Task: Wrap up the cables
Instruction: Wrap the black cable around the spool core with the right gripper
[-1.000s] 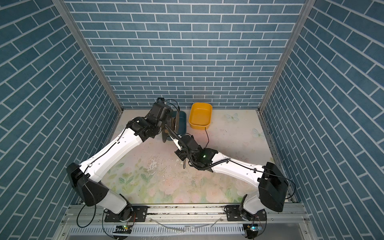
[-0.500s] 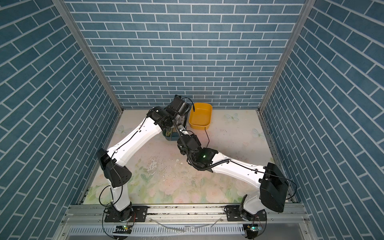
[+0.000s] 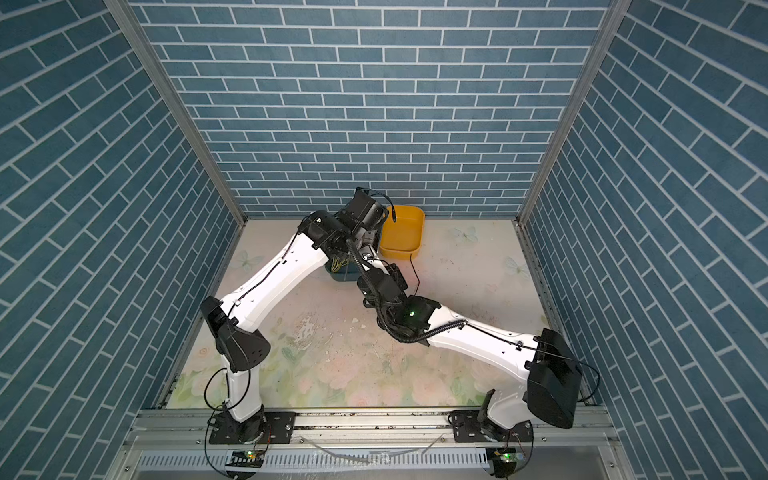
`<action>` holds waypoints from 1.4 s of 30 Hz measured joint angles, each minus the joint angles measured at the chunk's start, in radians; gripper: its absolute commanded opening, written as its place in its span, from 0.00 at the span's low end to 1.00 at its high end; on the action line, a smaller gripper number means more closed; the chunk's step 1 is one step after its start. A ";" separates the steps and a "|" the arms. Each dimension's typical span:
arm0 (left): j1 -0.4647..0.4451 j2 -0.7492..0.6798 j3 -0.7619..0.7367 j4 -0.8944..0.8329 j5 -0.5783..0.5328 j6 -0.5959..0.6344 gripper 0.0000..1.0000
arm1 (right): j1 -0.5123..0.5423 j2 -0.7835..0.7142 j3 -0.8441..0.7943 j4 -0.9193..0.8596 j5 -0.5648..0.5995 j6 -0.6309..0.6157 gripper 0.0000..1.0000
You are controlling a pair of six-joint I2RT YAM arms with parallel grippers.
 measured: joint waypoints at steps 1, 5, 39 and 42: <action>0.000 0.000 0.001 0.000 0.001 0.000 0.00 | 0.000 -0.003 -0.001 -0.001 -0.003 -0.003 0.00; -0.006 0.022 0.041 -0.027 0.007 0.003 0.00 | -0.008 -0.033 -0.016 0.001 -0.037 -0.007 0.01; -0.040 0.074 0.068 -0.188 0.156 0.050 0.00 | -0.123 -0.196 -0.301 0.249 -0.330 -0.013 0.16; -0.045 0.063 0.043 -0.182 0.167 0.053 0.00 | -0.138 -0.227 -0.314 0.253 -0.356 -0.004 0.12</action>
